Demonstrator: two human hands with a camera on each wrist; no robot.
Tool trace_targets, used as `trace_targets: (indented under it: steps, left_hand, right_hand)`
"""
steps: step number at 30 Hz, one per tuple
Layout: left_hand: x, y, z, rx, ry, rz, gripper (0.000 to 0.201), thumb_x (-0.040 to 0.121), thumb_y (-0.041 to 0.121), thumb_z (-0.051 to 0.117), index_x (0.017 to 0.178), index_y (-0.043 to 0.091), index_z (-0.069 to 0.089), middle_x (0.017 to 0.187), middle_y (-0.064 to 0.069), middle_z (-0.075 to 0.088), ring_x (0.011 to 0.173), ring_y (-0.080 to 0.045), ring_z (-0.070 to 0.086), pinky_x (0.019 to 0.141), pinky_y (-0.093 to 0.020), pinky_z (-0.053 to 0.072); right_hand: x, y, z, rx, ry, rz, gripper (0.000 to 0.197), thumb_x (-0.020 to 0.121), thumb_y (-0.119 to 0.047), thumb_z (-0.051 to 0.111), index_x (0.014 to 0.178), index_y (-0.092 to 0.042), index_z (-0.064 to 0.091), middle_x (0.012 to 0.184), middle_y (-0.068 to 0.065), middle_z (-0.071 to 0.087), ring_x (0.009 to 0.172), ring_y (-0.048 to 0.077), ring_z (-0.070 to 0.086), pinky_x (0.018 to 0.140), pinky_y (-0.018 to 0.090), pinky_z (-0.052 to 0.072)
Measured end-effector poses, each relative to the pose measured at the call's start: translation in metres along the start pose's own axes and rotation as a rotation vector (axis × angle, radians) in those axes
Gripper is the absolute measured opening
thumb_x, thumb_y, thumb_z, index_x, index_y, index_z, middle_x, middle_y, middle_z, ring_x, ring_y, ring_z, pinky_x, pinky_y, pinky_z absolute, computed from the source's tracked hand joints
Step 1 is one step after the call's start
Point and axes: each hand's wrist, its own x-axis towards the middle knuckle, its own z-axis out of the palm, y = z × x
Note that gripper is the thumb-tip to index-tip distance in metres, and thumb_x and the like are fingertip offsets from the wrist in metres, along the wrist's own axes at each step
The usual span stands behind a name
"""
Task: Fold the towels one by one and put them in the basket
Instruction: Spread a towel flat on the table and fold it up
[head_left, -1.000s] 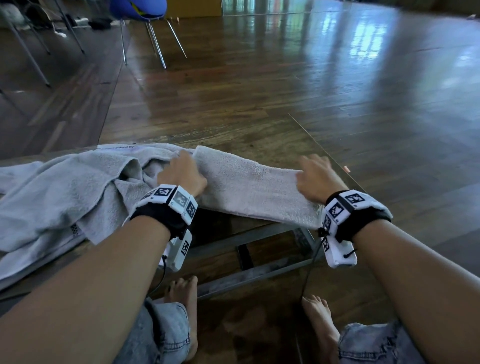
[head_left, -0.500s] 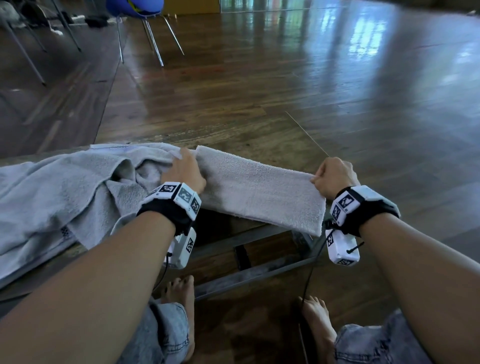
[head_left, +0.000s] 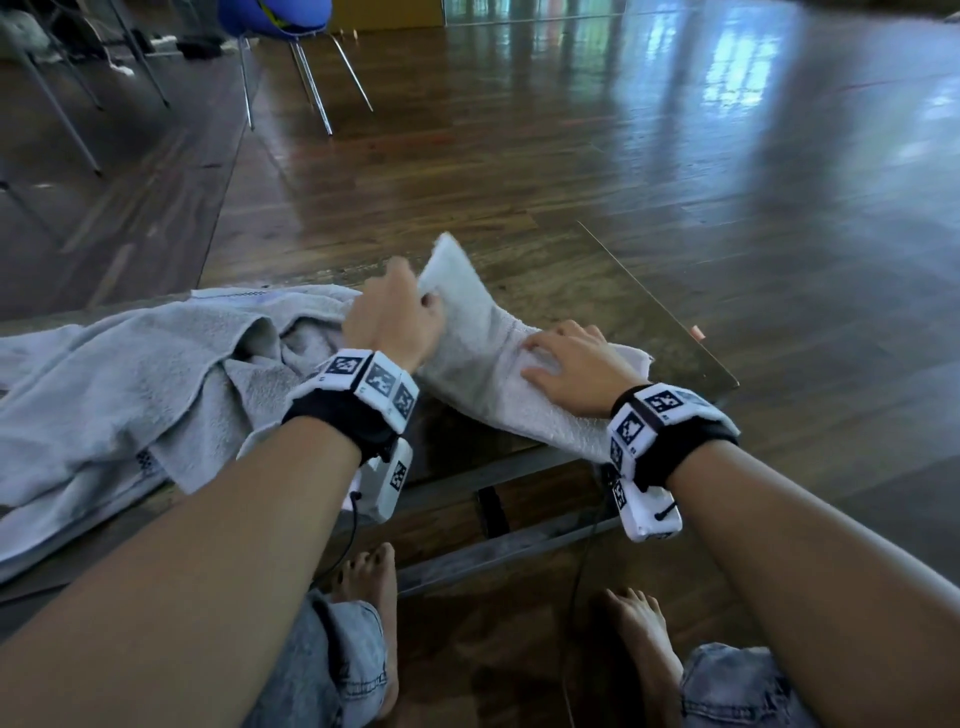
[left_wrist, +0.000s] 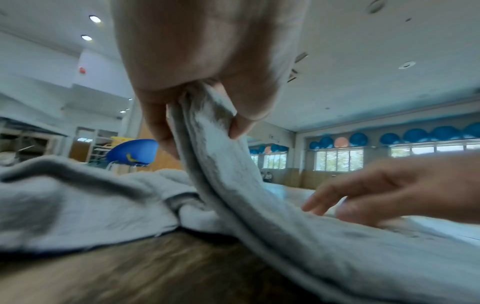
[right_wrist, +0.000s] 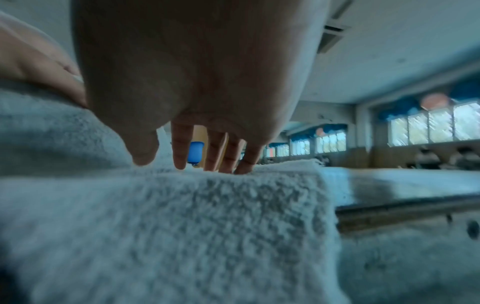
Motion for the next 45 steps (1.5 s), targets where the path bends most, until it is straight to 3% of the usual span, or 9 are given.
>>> trace_targets:
  steps: [5,8,10,14,22,31,36,39,45]
  left_hand:
    - [-0.021,0.053,-0.01,-0.534,-0.355,0.377,0.037,0.086,0.036,0.07,0.113,0.016,0.058,0.105,0.0,0.068,0.08,-0.01,0.069,0.064,-0.019,0.056]
    - [-0.035,0.072,-0.003,-0.53,-0.617,0.426,0.06,0.08,0.051,0.073,0.129,0.022,0.052,0.124,0.002,0.062,0.103,-0.01,0.064,0.085,-0.024,0.053]
    - [-0.04,0.074,0.007,-0.405,-0.667,0.502,0.069,0.078,0.049,0.076,0.135,0.019,0.049,0.134,0.001,0.057,0.117,-0.012,0.056,0.097,-0.026,0.047]
    - [-0.048,0.068,0.027,-0.133,-0.85,0.497,0.091,0.068,0.052,0.083,0.144,0.031,0.037,0.144,0.004,0.042,0.128,-0.016,0.045,0.108,-0.041,0.041]
    - [-0.049,0.07,0.046,0.036,-0.843,0.529,0.083,0.073,0.048,0.079,0.142,0.046,0.034,0.151,0.006,0.027,0.133,-0.023,0.04,0.108,-0.052,0.037]
    - [-0.056,0.085,0.056,0.083,-0.564,0.458,0.047,0.086,0.05,0.062,0.13,0.036,0.053,0.131,-0.001,0.051,0.12,-0.024,0.052,0.106,-0.053,0.036]
    - [-0.051,0.087,0.05,-0.01,-0.455,0.6,0.025,0.092,0.032,0.054,0.1,0.016,0.071,0.1,-0.005,0.066,0.094,-0.025,0.061,0.089,-0.044,0.048]
    - [-0.045,0.082,0.045,-0.226,-0.519,0.575,0.02,0.091,0.024,0.056,0.091,0.011,0.072,0.086,-0.005,0.071,0.082,-0.023,0.065,0.079,-0.043,0.052]
    - [-0.048,0.075,0.044,-0.237,-0.58,0.636,0.028,0.089,0.026,0.066,0.114,0.016,0.073,0.115,0.0,0.071,0.104,-0.016,0.064,0.094,-0.039,0.05]
  right_hand:
    - [-0.001,0.008,-0.03,0.855,0.139,0.291,0.06,0.1,-0.063,0.032,0.105,-0.014,0.066,0.1,0.009,0.074,0.093,0.029,0.071,0.08,0.04,0.056]
    - [-0.006,0.028,-0.043,1.438,0.07,0.463,0.065,0.096,-0.061,0.048,0.126,-0.006,0.06,0.119,0.028,0.067,0.107,0.044,0.068,0.097,0.056,0.052]
    - [-0.013,0.035,-0.047,1.379,0.09,0.484,0.054,0.098,-0.033,0.061,0.129,0.011,0.055,0.125,0.035,0.061,0.107,0.047,0.066,0.1,0.058,0.05]
    - [-0.024,0.048,-0.047,1.068,0.182,0.593,0.01,0.087,0.006,0.067,0.095,0.012,0.066,0.086,0.018,0.068,0.055,0.016,0.07,0.05,0.026,0.055]
    - [-0.031,0.079,-0.04,0.696,0.109,0.619,0.021,0.094,-0.022,0.065,0.083,-0.004,0.063,0.06,0.007,0.07,0.052,0.018,0.068,0.061,0.035,0.064]
    - [-0.025,0.075,-0.043,0.566,0.182,0.443,0.035,0.094,-0.038,0.051,0.118,-0.013,0.058,0.113,0.004,0.065,0.103,0.023,0.062,0.091,0.043,0.051]
    - [-0.022,0.076,-0.045,0.672,0.15,0.46,0.025,0.104,-0.03,0.042,0.105,-0.011,0.058,0.088,0.005,0.068,0.071,0.016,0.061,0.068,0.034,0.053]
    - [-0.023,0.076,-0.047,0.728,0.135,0.469,0.03,0.105,-0.038,0.034,0.094,-0.02,0.055,0.093,0.005,0.067,0.078,0.019,0.061,0.078,0.037,0.053]
    - [-0.024,0.077,-0.046,0.774,0.136,0.492,0.036,0.105,-0.044,0.031,0.107,-0.017,0.054,0.104,0.009,0.069,0.093,0.024,0.066,0.089,0.043,0.054]
